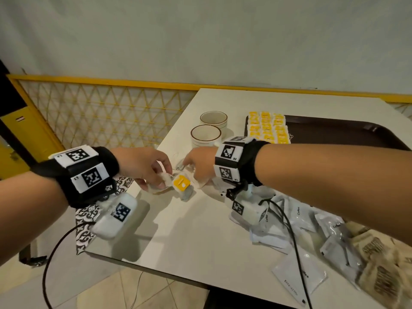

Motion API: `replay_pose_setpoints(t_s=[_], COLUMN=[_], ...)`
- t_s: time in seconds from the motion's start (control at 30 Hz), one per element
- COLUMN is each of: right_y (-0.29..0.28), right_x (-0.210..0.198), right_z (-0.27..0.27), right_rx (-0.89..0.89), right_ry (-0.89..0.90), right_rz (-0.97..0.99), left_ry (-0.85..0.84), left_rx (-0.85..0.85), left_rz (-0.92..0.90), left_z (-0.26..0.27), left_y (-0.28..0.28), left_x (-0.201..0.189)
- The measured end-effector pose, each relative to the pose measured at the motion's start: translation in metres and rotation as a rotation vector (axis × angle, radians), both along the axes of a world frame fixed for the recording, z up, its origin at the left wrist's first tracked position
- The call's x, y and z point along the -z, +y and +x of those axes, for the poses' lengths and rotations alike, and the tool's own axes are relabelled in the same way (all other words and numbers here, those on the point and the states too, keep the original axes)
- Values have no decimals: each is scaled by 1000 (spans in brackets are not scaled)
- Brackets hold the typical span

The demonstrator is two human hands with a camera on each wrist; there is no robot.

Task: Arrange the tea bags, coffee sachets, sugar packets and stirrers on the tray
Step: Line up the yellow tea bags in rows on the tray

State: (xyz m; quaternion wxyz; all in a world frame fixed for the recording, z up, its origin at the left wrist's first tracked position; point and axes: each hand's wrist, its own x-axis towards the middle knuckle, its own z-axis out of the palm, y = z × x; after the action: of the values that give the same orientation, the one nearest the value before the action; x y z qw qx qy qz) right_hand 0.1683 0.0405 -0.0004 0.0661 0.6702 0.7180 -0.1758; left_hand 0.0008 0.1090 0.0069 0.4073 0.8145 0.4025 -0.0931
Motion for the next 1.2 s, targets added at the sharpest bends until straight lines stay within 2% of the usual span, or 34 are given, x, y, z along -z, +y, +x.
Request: replay_pose_setpoints(t_s=[0.17, 0.33, 0.47, 0.63, 0.73, 0.8, 0.87, 0.97, 1.03, 1.1, 1.2], right_y=[3, 6, 5, 4, 1, -1, -3, -6, -7, -3, 3], right_x=[-15, 1, 1, 3, -7, -16, -23, -24, -20, -13, -9], right_z=[10, 5, 6, 18, 27, 36, 43, 42, 38, 33, 24], right_rx=[2, -53, -28, 1, 40, 75, 142, 310, 346, 302, 220], right_ry=[38, -49, 27, 87, 158, 224, 318, 681, 824, 777, 695], right_rz=[118, 44, 7, -13, 37, 56, 67, -18, -78, -74, -85], left_ry=[-3, 63, 127, 183, 220, 163, 35, -249, -382, -451, -437], left_rx=[19, 54, 80, 78, 133, 126, 77, -60, -92, -93, -74], left_rz=[112, 282, 334, 259, 426, 483, 380, 59, -111, -224, -252], left_z=[8, 26, 36, 40, 36, 30, 23, 11, 3, -3, -12], left_y=[9, 17, 26, 31, 33, 35, 37, 30, 28, 27, 27], left_x=[0, 8, 19, 17, 17, 20, 21, 11, 3, -3, -4])
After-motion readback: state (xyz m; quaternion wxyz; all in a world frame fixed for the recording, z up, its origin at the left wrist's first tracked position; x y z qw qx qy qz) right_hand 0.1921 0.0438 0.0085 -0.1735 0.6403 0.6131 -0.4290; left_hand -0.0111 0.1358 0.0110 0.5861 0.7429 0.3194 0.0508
